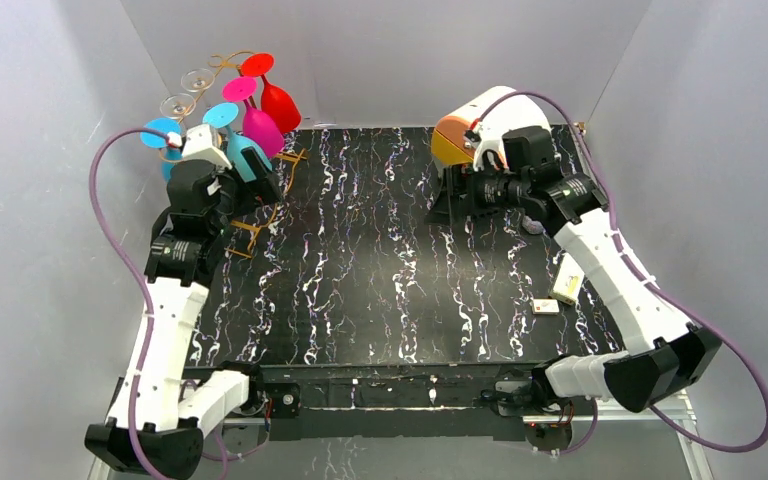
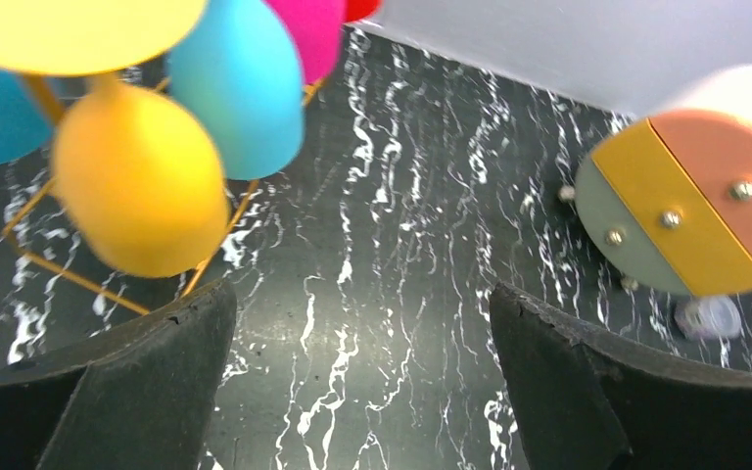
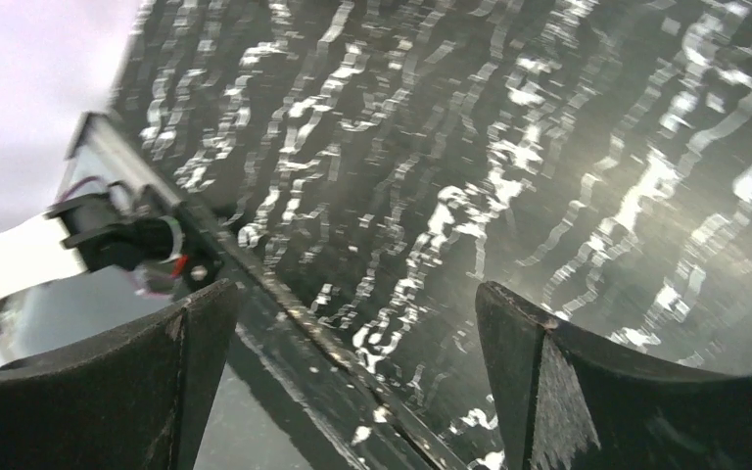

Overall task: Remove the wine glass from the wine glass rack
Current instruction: Pick up the wine glass from the wine rack.

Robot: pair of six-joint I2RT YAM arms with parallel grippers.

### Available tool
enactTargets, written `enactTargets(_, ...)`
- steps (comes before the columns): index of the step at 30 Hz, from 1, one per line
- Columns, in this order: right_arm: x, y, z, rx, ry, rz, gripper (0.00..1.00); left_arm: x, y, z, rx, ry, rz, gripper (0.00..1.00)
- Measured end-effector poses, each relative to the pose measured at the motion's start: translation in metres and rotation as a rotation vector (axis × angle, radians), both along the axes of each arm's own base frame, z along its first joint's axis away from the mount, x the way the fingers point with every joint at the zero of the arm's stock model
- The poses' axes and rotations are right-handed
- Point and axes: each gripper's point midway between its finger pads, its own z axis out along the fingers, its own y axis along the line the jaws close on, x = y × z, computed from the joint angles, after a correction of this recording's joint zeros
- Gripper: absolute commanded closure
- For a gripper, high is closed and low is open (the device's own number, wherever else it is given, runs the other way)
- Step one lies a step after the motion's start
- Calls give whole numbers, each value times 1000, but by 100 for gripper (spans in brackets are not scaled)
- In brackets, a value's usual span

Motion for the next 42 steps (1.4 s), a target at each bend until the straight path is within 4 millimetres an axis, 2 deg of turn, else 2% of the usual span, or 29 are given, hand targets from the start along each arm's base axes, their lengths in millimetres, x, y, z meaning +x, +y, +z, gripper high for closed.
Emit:
enactTargets(2, 5, -12, -12, -53, -15, -68, 1, -7, 13, 4, -4, -15, 83, 2)
enactTargets(5, 8, -32, -13, -80, -72, -169, 1, -24, 34, 14, -5, -46, 197, 2)
enactTargets(8, 6, -42, -3, -59, -122, -238, 1, -38, 39, 23, 12, -79, 204, 2)
enactTargets(11, 8, -43, -1, -37, -125, -274, 1, -47, 41, 23, 33, -66, 195, 2)
enactTargets(14, 14, -38, -16, -39, -70, -287, 1, -46, 39, 16, 49, -13, 182, 2)
enactTargets(18, 16, -33, -46, -53, 32, -303, 1, -34, 32, -2, 55, 93, 154, 2)
enactTargets(21, 14, -32, -56, -42, 66, -314, 1, -23, 28, -8, 31, 173, 166, 2)
enactTargets(23, 13, -31, -58, -34, 76, -317, 1, -14, 28, 2, 6, 185, 189, 2)
enactTargets(25, 14, -30, -57, -28, 74, -317, 1, -9, 28, 28, -30, 138, 216, 5)
enactTargets(28, 15, -30, -56, -25, 69, -319, 1, -10, 32, 67, -69, 50, 249, 10)
enactTargets(32, 17, -29, -56, -29, 67, -315, 1, -10, 46, 99, -72, -20, 331, 11)
enactTargets(39, 20, -32, -55, -58, 41, -307, 1, 3, 75, 88, 11, 23, 464, 17)
enactTargets(42, 23, -34, -54, -77, 28, -309, 1, 17, 86, 91, 32, 33, 494, 22)
